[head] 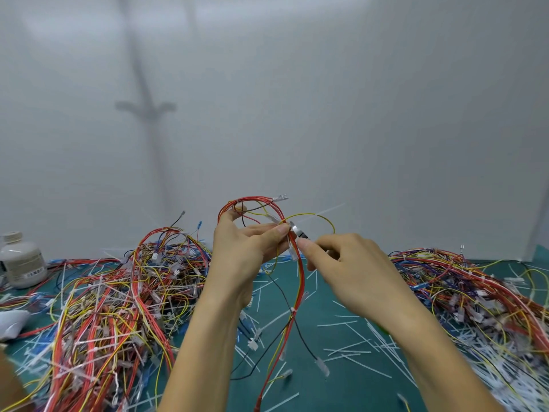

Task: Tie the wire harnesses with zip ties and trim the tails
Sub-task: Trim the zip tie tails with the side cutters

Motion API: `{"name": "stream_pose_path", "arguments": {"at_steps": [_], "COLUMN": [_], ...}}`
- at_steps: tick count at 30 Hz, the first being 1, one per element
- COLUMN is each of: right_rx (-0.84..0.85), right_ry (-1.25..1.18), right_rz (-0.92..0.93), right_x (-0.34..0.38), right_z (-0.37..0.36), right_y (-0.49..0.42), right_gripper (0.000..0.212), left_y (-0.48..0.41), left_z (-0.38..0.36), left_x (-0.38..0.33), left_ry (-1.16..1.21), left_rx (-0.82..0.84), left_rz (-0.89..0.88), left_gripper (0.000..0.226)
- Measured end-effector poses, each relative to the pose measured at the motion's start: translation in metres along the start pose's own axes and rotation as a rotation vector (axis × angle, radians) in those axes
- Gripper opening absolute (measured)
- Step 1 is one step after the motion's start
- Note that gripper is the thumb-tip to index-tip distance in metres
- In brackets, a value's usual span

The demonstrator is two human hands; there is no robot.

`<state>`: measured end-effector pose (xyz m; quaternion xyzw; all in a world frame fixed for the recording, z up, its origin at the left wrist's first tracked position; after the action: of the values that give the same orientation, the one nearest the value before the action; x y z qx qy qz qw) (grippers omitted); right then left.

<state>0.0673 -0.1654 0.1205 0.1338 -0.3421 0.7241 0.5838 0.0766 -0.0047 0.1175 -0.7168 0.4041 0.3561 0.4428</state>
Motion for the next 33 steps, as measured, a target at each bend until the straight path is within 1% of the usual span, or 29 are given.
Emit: {"name": "stream_pose_path", "arguments": {"at_steps": [11,13,15,17,19,21,23,24,26,28,29,30,31,33], "right_rx": [0.012,0.063,0.136,0.167,0.131,0.049,0.008,0.026,0.115,0.182,0.189,0.18,0.156,0.089], "right_ry": [-0.065,-0.124,-0.224,-0.324,-0.337,-0.271,-0.268,-0.309,-0.427,-0.518,-0.545,-0.567,-0.59,-0.66], "right_rz": [0.02,-0.001,-0.058,-0.117,-0.13,-0.119,-0.124,-0.123,-0.119,-0.105,-0.091,-0.074,-0.061,-0.061], "right_x": [0.004,0.003,-0.003,-0.01,-0.014,-0.019,-0.021,-0.021,-0.017,-0.011,-0.008,-0.007,-0.006,-0.009], "right_z": [0.001,-0.002,-0.006,-0.004,0.004,0.012,0.015,0.013,0.003,-0.004,-0.005,-0.004,-0.002,0.004], "right_y": [0.001,0.001,0.0,-0.002,-0.005,-0.007,-0.008,-0.008,-0.008,-0.006,-0.006,-0.005,-0.006,-0.007], "right_gripper": [0.063,0.059,0.056,0.053,0.054,0.054,0.046,0.039,0.024,0.014,0.013,0.012,0.012,0.012], "left_y": [0.001,0.002,0.001,0.0,-0.001,-0.001,-0.001,0.001,0.002,0.003,0.004,0.004,0.004,0.003], "left_z": [-0.001,0.0,0.002,0.005,0.008,0.009,0.006,0.003,-0.002,-0.006,-0.008,-0.009,-0.009,-0.004], "left_x": [-0.002,-0.002,-0.002,-0.003,-0.003,-0.004,-0.003,-0.003,-0.003,-0.004,-0.005,-0.005,-0.005,-0.006], "left_ry": [-0.01,-0.01,-0.018,-0.048,-0.08,-0.114,-0.15,-0.158,-0.157,-0.147,-0.127,-0.108,-0.088,-0.122], "left_rx": [0.008,0.004,-0.011,-0.031,-0.028,-0.009,0.034,0.062,0.101,0.137,0.155,0.166,0.172,0.175], "left_rz": [-0.008,-0.009,-0.004,0.005,0.016,0.016,0.007,0.001,-0.021,-0.055,-0.063,-0.054,-0.034,0.011], "left_gripper": [0.069,0.069,0.072,0.075,0.074,0.07,0.066,0.065,0.06,0.043,0.037,0.037,0.041,0.032]}}
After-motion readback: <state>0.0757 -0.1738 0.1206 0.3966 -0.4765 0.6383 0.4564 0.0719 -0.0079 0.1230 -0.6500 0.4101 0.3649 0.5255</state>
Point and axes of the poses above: each hand's wrist, its own y-axis away from the middle knuckle, its own z-axis out of the back of the hand, x = y × z, the point moved 6 cm from there along -y, towards the middle knuckle, and after that the axes turned 7 degrees about -z, right-handed, at the moved point
